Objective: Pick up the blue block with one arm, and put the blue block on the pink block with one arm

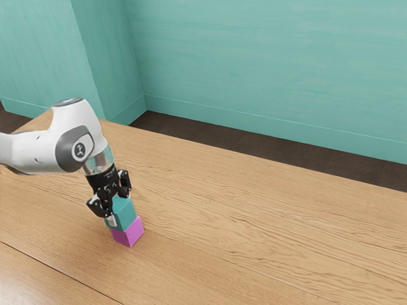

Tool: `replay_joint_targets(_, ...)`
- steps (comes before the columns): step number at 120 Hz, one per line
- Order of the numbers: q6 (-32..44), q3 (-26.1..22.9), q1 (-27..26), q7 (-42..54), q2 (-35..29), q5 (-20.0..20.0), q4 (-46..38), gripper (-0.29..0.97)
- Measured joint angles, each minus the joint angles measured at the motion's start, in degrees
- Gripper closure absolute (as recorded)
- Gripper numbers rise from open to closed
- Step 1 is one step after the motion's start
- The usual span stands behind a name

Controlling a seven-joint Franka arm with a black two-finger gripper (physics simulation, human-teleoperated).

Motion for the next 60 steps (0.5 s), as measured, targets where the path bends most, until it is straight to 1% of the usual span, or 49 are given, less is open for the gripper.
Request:
replay_joint_targets(32,0.09,-0.22,-0.18,-1.47,-0.64,1.16,0.08,0.37)
replay_joint_targets(60,0.11,-0.22,1.19,-1.81,-0.67,1.19,0.18,0.37)
